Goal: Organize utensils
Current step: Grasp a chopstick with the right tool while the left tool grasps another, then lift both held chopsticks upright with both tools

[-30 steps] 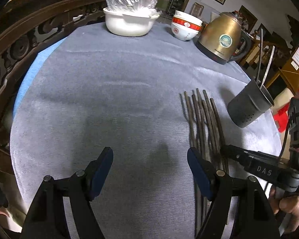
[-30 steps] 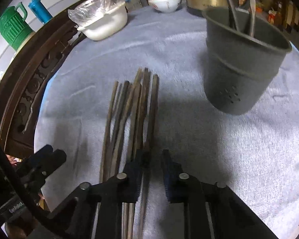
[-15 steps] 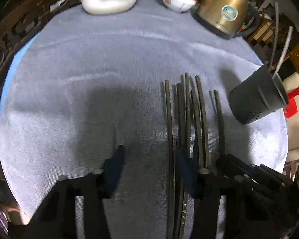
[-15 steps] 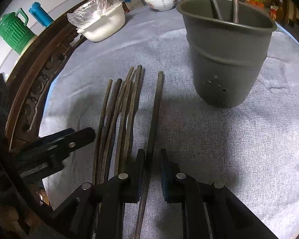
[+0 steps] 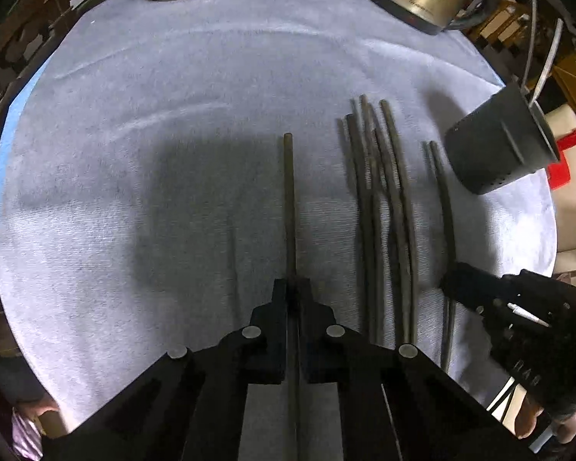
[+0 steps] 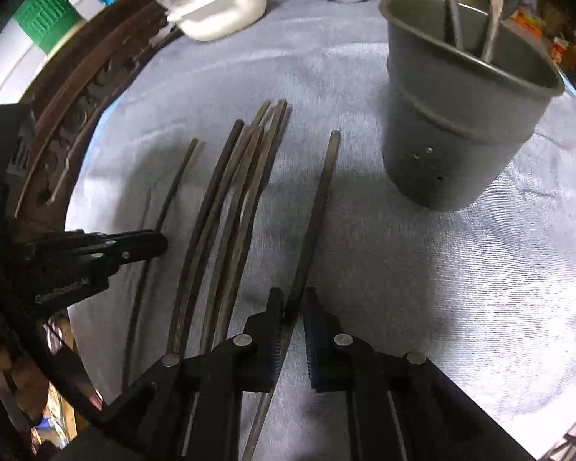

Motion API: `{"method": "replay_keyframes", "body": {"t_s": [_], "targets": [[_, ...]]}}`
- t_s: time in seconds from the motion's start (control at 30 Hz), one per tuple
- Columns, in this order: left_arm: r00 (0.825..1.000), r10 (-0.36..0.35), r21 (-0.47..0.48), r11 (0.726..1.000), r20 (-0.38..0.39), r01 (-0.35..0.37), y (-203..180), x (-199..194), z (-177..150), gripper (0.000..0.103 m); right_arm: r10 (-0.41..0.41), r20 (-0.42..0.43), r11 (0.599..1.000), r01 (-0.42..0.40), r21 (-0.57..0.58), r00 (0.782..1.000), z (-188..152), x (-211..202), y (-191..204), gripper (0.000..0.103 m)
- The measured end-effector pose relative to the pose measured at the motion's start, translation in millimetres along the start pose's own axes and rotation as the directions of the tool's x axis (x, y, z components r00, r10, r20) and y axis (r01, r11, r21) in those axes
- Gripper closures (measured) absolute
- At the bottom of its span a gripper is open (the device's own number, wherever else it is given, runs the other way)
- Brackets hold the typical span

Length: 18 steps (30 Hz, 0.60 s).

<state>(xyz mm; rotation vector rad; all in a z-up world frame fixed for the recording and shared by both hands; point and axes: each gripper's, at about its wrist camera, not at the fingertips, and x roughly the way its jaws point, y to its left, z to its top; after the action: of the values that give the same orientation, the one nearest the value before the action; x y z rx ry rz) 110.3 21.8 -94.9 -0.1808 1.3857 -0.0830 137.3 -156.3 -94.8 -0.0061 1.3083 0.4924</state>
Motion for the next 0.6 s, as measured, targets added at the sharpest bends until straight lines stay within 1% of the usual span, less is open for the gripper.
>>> {"method": "replay_keyframes", "body": {"t_s": [0.1, 0.17, 0.27, 0.33, 0.37, 0.43, 0.5, 0.53, 0.6], "targets": [[0.999, -0.006, -0.001, 1.000, -0.032, 0.006, 4.9, -0.4, 3.9, 0.097, 0.022, -0.024, 0.998, -0.020, 0.053, 0.999, 6.3, 1.4, -5.7, 0.087], [0.999, -0.001, 0.011, 1.000, -0.044, 0.002, 3.1, 0.3, 9.9, 0.094, 0.023, -0.024, 0.995, -0.021, 0.100, 0.999, 12.1, 1.2, -9.2, 0.087], [1.000, 0.002, 0.021, 1.000, -0.031, -0.002, 1.7, 1.1, 18.6, 0.094, 0.017, -0.020, 0.987, -0.014, 0.163, 1.000, 17.2, 4.5, -13.0, 0.087], [1.000, -0.009, 0.019, 1.000, -0.028, 0.010, 4.0, 0.7, 19.3, 0.095, -0.017, -0.027, 0.989, 0.021, 0.146, 0.999, 18.7, 5.4, -7.1, 0.087], [1.000, -0.012, 0.019, 1.000, -0.025, 0.013, 6.4, 0.1, 19.0, 0.097, -0.035, -0.027, 0.990, 0.038, 0.136, 0.999, 17.9, 7.3, -2.9, 0.088], [0.999, -0.045, 0.009, 0.999, -0.022, 0.045, 14.6, -1.2, 17.2, 0.098, -0.073, -0.031, 0.992, 0.076, 0.104, 0.997, 18.7, 8.8, 3.8, 0.094], [0.997, -0.076, -0.017, 0.997, -0.022, 0.075, 23.1, -2.3, 15.1, 0.098, -0.084, -0.042, 0.993, 0.087, 0.079, 0.996, 20.2, 10.8, 10.9, 0.096], [0.996, -0.087, -0.027, 0.996, -0.007, 0.086, 28.1, -5.5, 13.4, 0.098, -0.086, -0.046, 0.994, 0.089, 0.069, 0.995, 19.6, 10.9, 13.9, 0.096], [0.993, -0.108, -0.048, 0.993, 0.040, 0.110, 38.1, -16.3, 11.1, 0.098, -0.097, -0.025, 0.994, 0.099, 0.048, 0.995, 16.5, 5.4, 20.0, 0.097]]}}
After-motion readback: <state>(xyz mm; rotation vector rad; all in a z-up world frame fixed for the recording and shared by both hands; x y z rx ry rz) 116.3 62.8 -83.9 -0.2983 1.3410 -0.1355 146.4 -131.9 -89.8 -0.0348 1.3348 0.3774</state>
